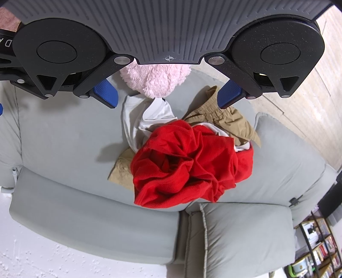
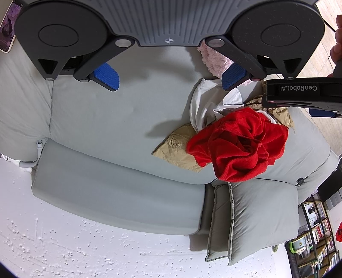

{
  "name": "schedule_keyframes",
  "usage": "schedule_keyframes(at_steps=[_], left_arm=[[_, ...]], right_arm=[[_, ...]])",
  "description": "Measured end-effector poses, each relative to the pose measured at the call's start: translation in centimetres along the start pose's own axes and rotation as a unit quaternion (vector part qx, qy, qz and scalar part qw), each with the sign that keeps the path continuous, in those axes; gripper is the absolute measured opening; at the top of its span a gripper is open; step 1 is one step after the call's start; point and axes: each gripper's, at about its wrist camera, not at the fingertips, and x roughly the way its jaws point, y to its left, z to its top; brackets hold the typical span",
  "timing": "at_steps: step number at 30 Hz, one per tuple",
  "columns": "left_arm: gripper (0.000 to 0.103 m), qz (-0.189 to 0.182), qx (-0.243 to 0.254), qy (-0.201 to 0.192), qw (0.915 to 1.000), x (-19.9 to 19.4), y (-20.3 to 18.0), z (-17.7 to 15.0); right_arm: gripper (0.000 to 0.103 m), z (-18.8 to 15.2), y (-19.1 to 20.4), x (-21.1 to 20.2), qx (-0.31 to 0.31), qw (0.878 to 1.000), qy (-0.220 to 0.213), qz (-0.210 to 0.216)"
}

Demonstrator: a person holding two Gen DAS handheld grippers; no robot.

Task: Fold clothes

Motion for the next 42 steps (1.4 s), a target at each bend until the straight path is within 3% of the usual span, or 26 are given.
schedule_keyframes(at_steps=[8, 12, 16, 22, 24, 26, 27, 29, 38, 40, 41, 42], left_arm=[[0.102, -0.008, -0.015, -0.043, 0.9989, 1.0, 2.1, -1.2], [0.102, -0.016, -0.057, -0.046, 0.9972, 1.8, 4.3, -0.9], [0.1, 0.0, -0.079, -0.046, 0.9958, 2.8, 6.1, -0.4], [0.08, 0.029, -0.089, -0.037, 0.9949, 5.4, 8.4, 1.0], [0.061, 0.023, -0.097, -0.031, 0.9945, 6.6, 9.2, 1.5], [0.055, 0.009, -0.105, -0.024, 0.9942, 7.6, 9.8, 2.0], [0.052, 0.001, -0.108, -0.021, 0.9939, 8.1, 10.0, 2.2], [0.049, -0.01, -0.114, -0.024, 0.9932, 8.9, 10.4, 2.5], [0.052, -0.008, -0.102, -0.033, 0.9942, 10.6, 9.5, 3.9], [0.052, -0.009, -0.101, -0.03, 0.9944, 10.8, 9.3, 4.1], [0.052, -0.008, -0.101, -0.028, 0.9945, 10.8, 9.2, 4.1], [0.052, -0.007, -0.099, -0.026, 0.9947, 10.8, 9.1, 4.1]], right_arm=[[0.102, 0.3, 1.2, 1.4, -0.014, 0.999, -0.012, 0.04], [0.102, 1.5, 2.9, 3.0, -0.038, 0.997, -0.032, 0.065], [0.102, 2.7, 4.7, 4.8, -0.064, 0.993, -0.052, 0.087], [0.102, 5.2, 7.2, 8.2, -0.086, 0.986, -0.076, 0.121], [0.1, 6.0, 7.5, 9.0, -0.091, 0.984, -0.085, 0.125], [0.09, 7.3, 8.1, 10.0, -0.105, 0.983, -0.092, 0.116], [0.077, 7.9, 8.3, 10.4, -0.113, 0.982, -0.094, 0.116], [0.069, 8.7, 8.6, 11.0, -0.124, 0.981, -0.095, 0.115], [0.067, 11.7, 10.4, 15.7, -0.191, 0.97, -0.091, 0.116], [0.042, 12.0, 10.5, 16.5, -0.2, 0.967, -0.073, 0.139], [0.01, 12.2, 10.4, 16.7, -0.196, 0.967, -0.059, 0.152], [0.011, 12.3, 10.2, 16.8, -0.188, 0.967, -0.045, 0.163]])
